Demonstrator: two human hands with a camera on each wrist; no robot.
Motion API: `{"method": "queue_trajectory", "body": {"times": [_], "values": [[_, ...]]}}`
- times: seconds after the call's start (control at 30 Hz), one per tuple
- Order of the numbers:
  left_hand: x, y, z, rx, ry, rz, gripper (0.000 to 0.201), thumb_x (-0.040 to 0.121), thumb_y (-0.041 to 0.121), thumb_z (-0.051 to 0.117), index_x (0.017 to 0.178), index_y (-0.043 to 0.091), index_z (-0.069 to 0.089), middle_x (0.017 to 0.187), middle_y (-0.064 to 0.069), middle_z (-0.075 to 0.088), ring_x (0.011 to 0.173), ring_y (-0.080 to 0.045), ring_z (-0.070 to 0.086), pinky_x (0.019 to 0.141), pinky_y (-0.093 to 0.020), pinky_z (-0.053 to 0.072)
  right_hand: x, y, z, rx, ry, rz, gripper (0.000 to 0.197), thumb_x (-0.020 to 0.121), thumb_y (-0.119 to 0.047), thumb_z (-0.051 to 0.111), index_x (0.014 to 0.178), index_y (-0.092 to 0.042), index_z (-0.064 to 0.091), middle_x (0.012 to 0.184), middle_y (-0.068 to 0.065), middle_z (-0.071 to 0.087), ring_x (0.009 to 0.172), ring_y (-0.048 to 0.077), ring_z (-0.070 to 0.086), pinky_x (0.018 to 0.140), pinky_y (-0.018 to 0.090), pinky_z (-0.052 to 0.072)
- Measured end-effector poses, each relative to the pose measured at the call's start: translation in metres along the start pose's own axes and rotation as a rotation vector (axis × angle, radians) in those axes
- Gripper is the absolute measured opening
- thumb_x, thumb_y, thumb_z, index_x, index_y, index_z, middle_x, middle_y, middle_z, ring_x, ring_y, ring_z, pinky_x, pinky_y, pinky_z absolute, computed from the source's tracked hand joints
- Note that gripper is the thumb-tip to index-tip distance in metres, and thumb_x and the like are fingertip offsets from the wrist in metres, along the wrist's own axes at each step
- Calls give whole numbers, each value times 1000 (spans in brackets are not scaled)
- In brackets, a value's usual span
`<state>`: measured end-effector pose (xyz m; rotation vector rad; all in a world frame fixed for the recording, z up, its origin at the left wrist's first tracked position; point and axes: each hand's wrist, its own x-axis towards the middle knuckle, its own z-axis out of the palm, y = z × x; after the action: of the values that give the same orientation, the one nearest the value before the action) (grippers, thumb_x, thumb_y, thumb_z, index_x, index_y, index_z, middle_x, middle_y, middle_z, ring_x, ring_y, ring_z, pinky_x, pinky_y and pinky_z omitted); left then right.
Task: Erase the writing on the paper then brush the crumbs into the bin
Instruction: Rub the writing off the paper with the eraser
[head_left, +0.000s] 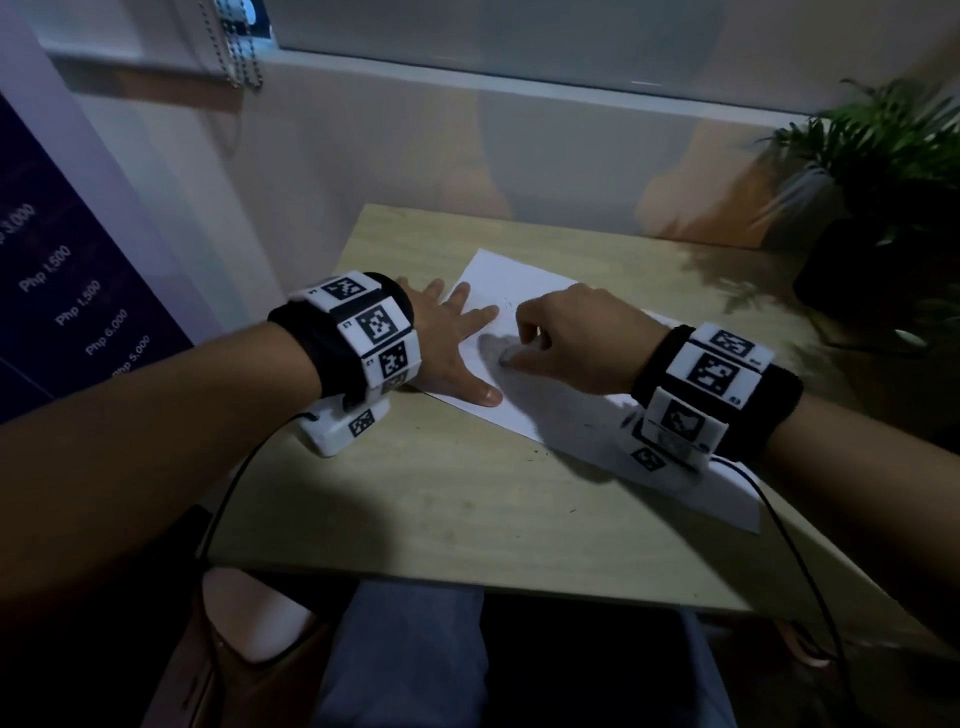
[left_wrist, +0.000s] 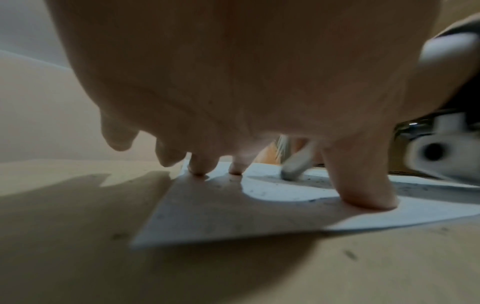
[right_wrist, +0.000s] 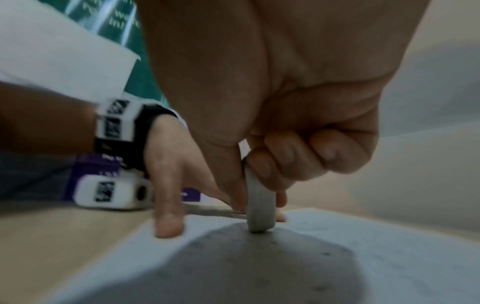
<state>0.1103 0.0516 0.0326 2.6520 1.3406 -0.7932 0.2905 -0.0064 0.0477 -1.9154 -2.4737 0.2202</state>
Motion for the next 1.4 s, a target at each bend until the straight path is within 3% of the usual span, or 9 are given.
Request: {"method": "queue_trajectory", "body": {"times": [0.1,0.2,0.37,0.43,0.6,0.83,1.03,1.23,1.4], "values": [[-1,-1,-1,-2,-5,-21,122,75,95,37,160,27,-18,169,0,-21,158,-27,-9,125,-57,2,3,2,-9,55,-87,3,35,85,-60,67,88,-25,63,79,-11,57,77,16,55,67,32,41],[-1,-2,-2,-7,-8,-20,124,75,96,36,160,23,-17,168,2,-22,158,-26,-9,125,-56,0,11,17,-17,-39,-12,131,40,87,-60,66,94,-20,65,91,2,64,83,25,59,68,34,47],[-2,-1,-1,7,10,-13,125,76,95,36,161,21,-16,169,0,-20,158,-27,-7,125,-56,2,-6,-12,2,-253,97,32,22,98,-31,51,87,-13,44,81,5,46,71,28,43,54,32,24],[-2,-1,-1,9,19,-11,125,76,95,36,161,21,-15,170,0,-19,158,-27,-6,125,-56,2,-9,-15,2,-178,73,-6,20,96,-34,56,89,-15,52,81,3,49,73,27,46,60,32,31],[0,-3,-1,1,-8,-8,125,75,97,35,161,23,-16,169,2,-21,158,-27,-8,125,-57,0,9,15,-17,-101,21,146,38,93,-48,64,89,-11,65,86,9,65,76,29,60,62,36,47],[0,-2,0,4,6,-15,125,75,96,36,161,22,-16,169,1,-20,158,-27,-6,125,-58,2,3,-2,-10,-9,-53,-10,35,91,-50,64,89,-16,71,83,0,67,78,21,59,65,32,43],[0,-2,-1,-6,-3,-9,125,75,96,37,161,23,-16,169,1,-21,158,-28,-7,125,-59,0,33,37,-19,1,2,186,46,87,-58,68,77,-13,69,80,6,68,73,26,62,65,36,49],[1,-4,0,-3,-6,-3,125,74,97,34,161,22,-17,169,1,-22,158,-28,-6,125,-59,0,24,14,-14,18,-82,33,40,92,-52,64,86,-13,72,81,3,68,78,23,61,71,36,49],[-1,-2,-1,-6,-3,-10,125,75,96,35,161,22,-16,169,1,-21,158,-27,-7,125,-57,-1,47,46,-26,-32,-32,221,52,90,-55,65,80,-5,72,81,13,70,75,32,64,71,40,54]]}}
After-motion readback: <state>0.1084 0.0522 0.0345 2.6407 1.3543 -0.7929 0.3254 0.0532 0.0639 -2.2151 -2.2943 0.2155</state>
